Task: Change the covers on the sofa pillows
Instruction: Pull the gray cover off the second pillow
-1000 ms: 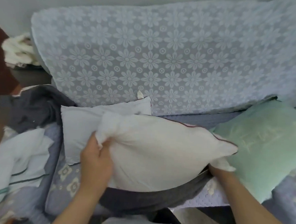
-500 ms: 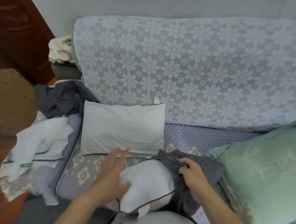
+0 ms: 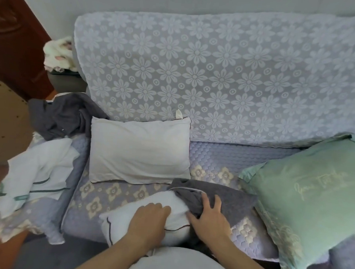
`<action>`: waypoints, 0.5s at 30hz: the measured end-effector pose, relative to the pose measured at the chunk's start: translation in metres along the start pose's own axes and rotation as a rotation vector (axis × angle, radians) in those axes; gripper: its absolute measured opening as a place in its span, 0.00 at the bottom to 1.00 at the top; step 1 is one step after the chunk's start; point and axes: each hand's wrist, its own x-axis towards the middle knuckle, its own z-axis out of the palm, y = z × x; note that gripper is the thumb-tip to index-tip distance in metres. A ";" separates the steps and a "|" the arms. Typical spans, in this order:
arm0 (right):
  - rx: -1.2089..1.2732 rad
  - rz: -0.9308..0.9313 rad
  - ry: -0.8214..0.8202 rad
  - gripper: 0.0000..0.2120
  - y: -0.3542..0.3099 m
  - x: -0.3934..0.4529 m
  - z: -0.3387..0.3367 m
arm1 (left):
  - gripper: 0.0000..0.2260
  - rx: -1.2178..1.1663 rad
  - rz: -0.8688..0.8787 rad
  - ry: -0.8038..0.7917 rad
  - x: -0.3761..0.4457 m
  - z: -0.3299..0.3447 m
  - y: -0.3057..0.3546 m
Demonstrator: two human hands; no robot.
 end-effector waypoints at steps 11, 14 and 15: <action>0.066 0.444 0.228 0.14 0.130 0.041 -0.060 | 0.17 -0.160 -0.296 0.566 -0.028 -0.069 -0.081; 0.162 0.604 0.254 0.15 0.164 0.042 -0.071 | 0.17 -0.205 -0.582 0.511 -0.044 -0.088 -0.131; 0.186 0.619 0.245 0.16 0.165 0.043 -0.069 | 0.17 -0.209 -0.597 0.500 -0.046 -0.088 -0.135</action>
